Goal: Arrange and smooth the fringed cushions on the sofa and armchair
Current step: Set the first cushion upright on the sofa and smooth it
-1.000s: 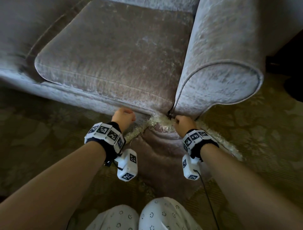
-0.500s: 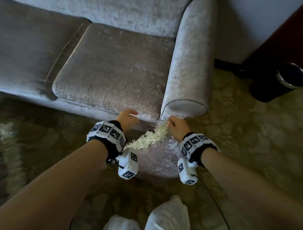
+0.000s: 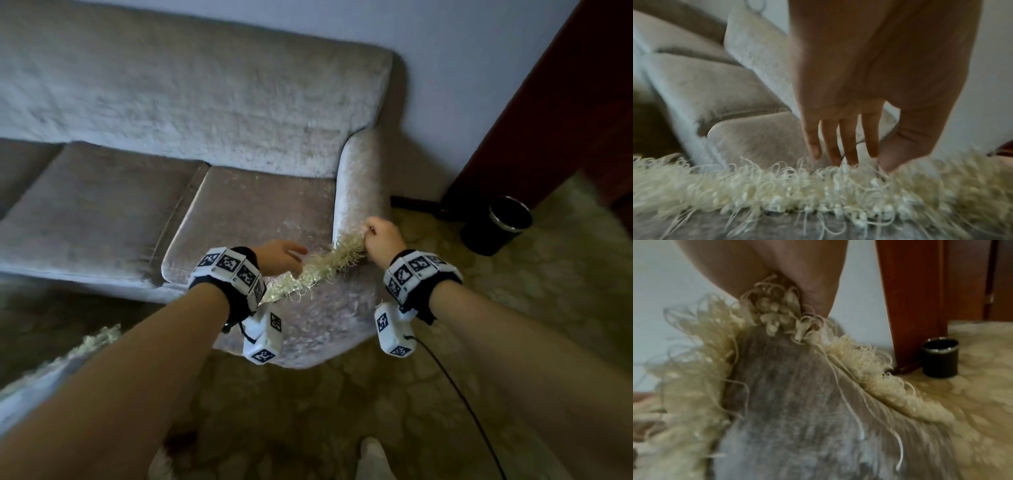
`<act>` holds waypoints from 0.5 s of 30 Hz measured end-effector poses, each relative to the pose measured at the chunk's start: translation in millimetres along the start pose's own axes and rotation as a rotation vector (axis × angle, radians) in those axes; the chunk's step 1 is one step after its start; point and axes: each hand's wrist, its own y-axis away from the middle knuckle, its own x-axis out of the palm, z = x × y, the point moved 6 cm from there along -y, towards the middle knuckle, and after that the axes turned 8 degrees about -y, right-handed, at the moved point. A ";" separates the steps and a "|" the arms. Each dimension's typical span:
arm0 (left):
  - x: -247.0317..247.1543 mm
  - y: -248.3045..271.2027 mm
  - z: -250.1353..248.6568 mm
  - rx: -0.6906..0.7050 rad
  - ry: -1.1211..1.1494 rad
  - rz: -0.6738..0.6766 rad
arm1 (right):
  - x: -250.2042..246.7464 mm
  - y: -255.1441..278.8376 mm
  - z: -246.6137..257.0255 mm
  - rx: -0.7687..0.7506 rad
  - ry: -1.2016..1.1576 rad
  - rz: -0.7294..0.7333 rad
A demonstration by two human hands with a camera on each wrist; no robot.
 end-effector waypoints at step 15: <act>-139.7 160.3 -75.8 0.213 -0.419 -0.519 | -122.1 52.8 267.4 -0.390 -0.339 -0.351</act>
